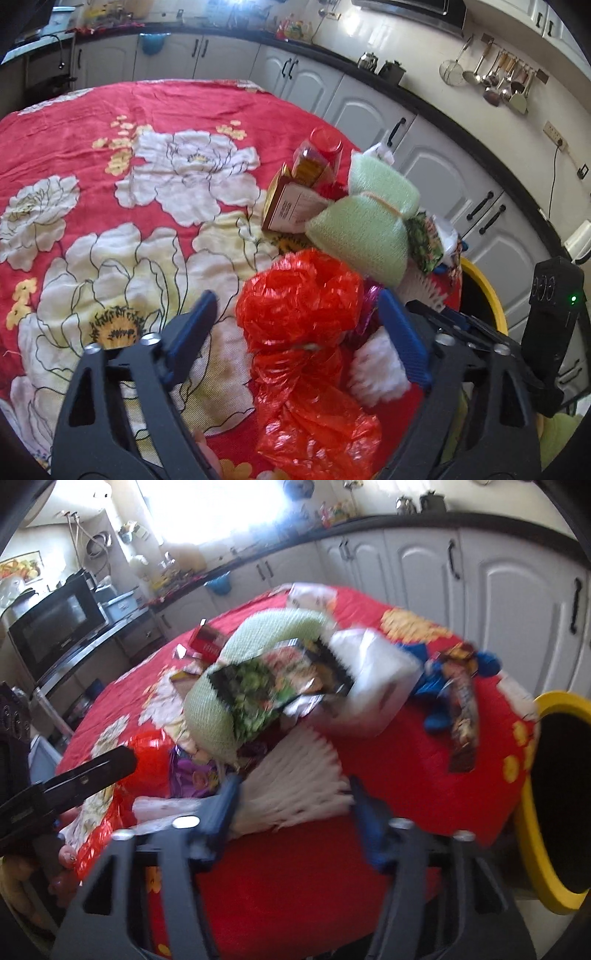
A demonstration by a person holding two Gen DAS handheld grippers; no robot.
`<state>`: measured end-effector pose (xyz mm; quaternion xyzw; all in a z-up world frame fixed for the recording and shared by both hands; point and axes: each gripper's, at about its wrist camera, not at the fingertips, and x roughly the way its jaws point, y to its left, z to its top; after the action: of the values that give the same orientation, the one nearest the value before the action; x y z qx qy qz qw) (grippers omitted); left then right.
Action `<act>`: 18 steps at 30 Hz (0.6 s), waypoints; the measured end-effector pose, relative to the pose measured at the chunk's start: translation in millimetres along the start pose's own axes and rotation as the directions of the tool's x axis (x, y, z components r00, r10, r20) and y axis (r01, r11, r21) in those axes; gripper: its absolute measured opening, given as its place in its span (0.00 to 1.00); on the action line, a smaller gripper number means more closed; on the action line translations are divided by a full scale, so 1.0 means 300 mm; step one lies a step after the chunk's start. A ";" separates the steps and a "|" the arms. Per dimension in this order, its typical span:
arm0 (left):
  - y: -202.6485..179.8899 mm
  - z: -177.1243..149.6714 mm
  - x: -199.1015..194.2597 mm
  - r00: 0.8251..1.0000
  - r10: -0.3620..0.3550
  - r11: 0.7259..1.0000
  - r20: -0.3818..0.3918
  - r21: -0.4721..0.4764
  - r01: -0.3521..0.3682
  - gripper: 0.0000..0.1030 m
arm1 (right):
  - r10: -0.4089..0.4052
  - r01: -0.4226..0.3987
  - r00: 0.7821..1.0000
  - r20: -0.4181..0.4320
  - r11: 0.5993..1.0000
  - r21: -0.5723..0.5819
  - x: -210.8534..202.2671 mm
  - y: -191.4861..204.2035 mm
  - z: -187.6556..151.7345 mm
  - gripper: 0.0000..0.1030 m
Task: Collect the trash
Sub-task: 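Grasp the red plastic bag with the left gripper while the right gripper grasps the white fan-shaped plastic item, then carry the red bag and white item over the yellow bin with both grippers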
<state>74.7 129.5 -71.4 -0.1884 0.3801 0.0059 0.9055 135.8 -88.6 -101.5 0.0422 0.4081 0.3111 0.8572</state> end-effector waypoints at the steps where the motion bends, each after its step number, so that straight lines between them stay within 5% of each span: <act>1: 0.003 -0.003 0.004 1.000 -0.001 1.000 -0.011 -0.001 0.001 0.62 | 0.010 -0.010 1.000 0.001 1.000 -0.004 -0.004 0.001 -0.003 0.30; 4: 0.016 -0.021 0.016 0.999 -0.007 1.000 -0.045 -0.015 0.006 0.45 | 0.015 -0.015 1.000 0.005 0.999 -0.034 -0.032 0.010 -0.017 0.14; 8: 0.027 -0.031 0.009 0.999 -0.016 1.000 -0.049 -0.008 0.016 0.33 | 0.032 -0.032 0.999 0.002 0.999 -0.041 -0.064 0.007 -0.037 0.11; 18: 0.009 -0.009 -0.091 1.000 0.002 1.000 0.006 0.012 -0.002 0.25 | 0.050 -0.049 0.999 0.008 0.996 -0.075 -0.158 0.022 -0.078 0.09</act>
<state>53.0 134.6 -55.1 -0.1827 0.3778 0.0049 0.9077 93.0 -114.4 -82.9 0.0217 0.3906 0.3471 0.8523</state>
